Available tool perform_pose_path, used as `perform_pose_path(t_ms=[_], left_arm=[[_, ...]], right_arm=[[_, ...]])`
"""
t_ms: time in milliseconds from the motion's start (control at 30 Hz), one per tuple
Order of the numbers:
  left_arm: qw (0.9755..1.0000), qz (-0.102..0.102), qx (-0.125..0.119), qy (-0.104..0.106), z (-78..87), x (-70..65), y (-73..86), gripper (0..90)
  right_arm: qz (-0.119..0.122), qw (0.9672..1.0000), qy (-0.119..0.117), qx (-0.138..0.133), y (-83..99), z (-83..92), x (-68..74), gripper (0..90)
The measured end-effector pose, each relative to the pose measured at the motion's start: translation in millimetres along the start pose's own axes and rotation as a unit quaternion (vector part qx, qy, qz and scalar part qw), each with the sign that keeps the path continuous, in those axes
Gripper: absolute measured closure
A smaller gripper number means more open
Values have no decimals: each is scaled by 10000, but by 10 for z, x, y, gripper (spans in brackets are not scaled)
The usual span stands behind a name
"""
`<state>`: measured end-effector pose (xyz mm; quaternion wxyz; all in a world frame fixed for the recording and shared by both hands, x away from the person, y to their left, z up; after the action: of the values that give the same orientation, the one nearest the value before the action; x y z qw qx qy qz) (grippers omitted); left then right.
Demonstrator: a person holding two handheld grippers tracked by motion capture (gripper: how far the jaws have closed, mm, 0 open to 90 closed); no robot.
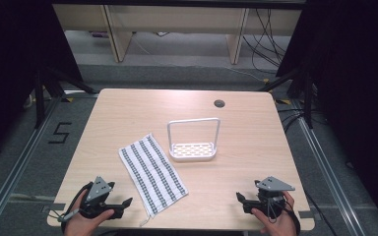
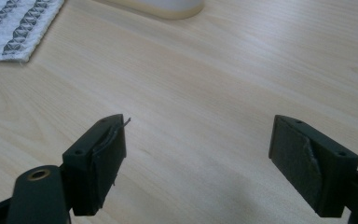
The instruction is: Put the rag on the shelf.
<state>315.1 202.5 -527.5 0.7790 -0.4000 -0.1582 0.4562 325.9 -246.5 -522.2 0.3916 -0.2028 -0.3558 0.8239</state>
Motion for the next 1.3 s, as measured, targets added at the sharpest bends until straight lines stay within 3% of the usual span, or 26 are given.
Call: perform_pose_path(t_ms=[33, 100, 233, 333, 433, 567, 600, 633, 800, 1200, 1300], left_arm=[[10000, -2, 31, 35, 0, -25, -1, 165], [10000, 7, 42, 31, -4, -57, -7, 166], [9997, -166, 139, 70, -25, -76, 12, 170], [9998, -103, 114, 116, -31, -114, 7, 173], [9995, -256, 138, 114, -41, -141, 9, 171], [9995, -217, 196, 146, -66, -223, 21, 170], [9992, -259, 168, 251, -87, -268, 17, 170], [9994, -170, 98, 272, -103, -307, 13, 170], [9985, -334, 183, 386, -119, -403, 14, 170], [9976, -390, 224, 519, -145, -544, 19, 170], [9972, -482, 248, 516, -147, -558, 17, 170]], right_arm=[[121, 9999, -14, -54, -5, -8, -12, 202], [11, 10000, -24, -36, -17, 2, 20, 214], [206, 9997, 63, -146, -51, 6, 59, 255], [143, 9998, -77, -141, -79, -4, 127, 260], [262, 9994, -132, -169, -117, -13, 182, 271], [371, 9990, -221, -140, -160, -39, 260, 283], [473, 9984, -278, -153, -186, -66, 300, 294], [502, 9982, -312, -137, -197, -79, 321, 296], [604, 9970, -463, -172, -260, -141, 410, 309], [880, 9929, -772, -232, -404, -289, 623, 325], [961, 9919, -803, -229, -418, -309, 654, 327]])
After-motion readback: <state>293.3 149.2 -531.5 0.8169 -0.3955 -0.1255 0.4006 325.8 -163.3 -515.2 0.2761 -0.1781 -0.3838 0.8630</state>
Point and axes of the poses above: each handheld gripper's, and its own axes: z roughly backward along the jaws, y roughly out of its underside, x roughly to its left, the point moved 5 cm from there along -z, roughly forward along the jaws, and after that the axes turned 8 degrees about z, right-handed, at the moved point
